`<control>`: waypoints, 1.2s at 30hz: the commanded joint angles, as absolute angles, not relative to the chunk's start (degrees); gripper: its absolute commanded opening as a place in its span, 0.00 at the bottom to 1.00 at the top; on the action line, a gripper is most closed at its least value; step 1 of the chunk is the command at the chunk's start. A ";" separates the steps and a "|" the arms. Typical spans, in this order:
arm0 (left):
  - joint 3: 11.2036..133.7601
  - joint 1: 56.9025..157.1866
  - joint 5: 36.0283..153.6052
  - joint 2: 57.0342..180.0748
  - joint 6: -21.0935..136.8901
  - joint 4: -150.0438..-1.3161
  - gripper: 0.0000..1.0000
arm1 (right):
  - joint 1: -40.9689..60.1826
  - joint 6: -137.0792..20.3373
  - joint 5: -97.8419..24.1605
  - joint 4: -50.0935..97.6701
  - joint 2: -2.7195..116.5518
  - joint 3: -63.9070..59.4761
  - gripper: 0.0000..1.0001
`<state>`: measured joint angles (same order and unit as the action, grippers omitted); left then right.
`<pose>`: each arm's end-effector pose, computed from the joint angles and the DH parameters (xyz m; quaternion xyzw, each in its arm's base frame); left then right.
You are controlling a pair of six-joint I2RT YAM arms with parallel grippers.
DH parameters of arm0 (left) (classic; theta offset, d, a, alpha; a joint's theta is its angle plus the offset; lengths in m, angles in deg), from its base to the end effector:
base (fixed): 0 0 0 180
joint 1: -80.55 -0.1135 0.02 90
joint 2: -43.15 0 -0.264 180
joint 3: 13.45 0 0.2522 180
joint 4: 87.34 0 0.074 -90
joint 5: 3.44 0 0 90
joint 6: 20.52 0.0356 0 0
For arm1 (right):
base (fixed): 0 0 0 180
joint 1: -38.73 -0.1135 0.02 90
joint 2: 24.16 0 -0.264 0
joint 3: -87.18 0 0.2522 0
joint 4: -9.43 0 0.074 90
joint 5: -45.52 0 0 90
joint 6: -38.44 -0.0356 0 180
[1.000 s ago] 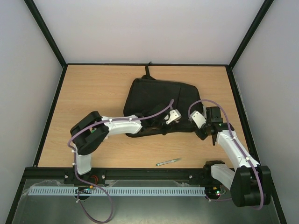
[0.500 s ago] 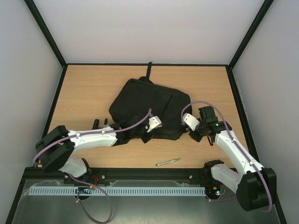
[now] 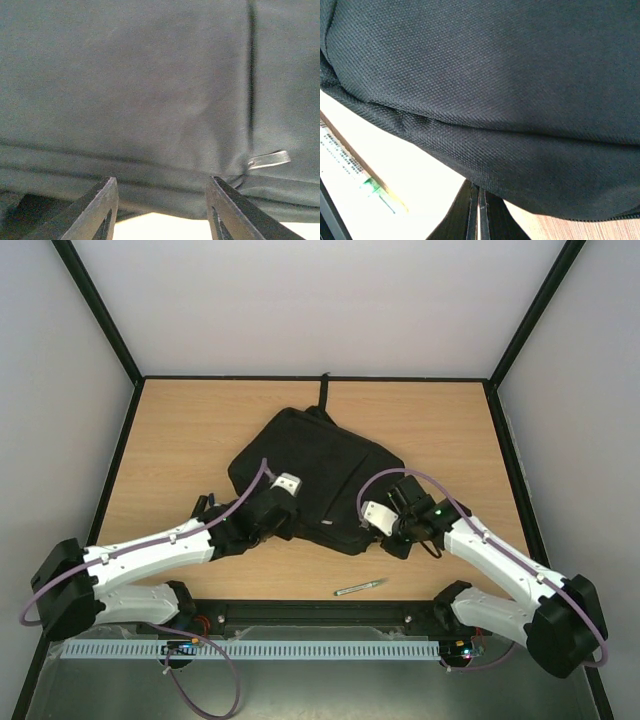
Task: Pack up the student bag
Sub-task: Zip the student bag at the center of the board.
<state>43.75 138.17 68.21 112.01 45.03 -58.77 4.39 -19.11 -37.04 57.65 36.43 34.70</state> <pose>0.1455 -0.2086 0.2391 0.1913 0.8774 -0.1636 0.4083 0.1631 0.1170 0.2169 -0.5414 0.7871 0.0669 0.2879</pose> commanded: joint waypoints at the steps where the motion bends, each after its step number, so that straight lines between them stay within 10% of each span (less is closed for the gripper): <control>1: 45.15 138.40 61.21 109.27 31.82 -41.07 0.41 | 3.93 -21.28 -36.81 60.66 33.65 35.38 0.01; 6: 39.74 137.11 62.12 106.19 24.32 -40.09 0.04 | 3.98 -21.34 -39.69 59.79 29.78 38.51 0.01; 9: 37.86 135.06 63.22 107.52 22.82 -41.38 0.02 | 3.93 -21.23 -40.66 60.12 28.75 38.64 0.01; 27: 55.90 119.62 69.63 137.58 41.74 -68.02 0.02 | 2.75 -19.19 -31.92 61.38 29.67 36.41 0.01; 36: 60.16 116.84 77.59 138.11 50.64 -69.64 0.38 | 2.45 -20.97 -31.71 56.50 37.66 34.01 0.01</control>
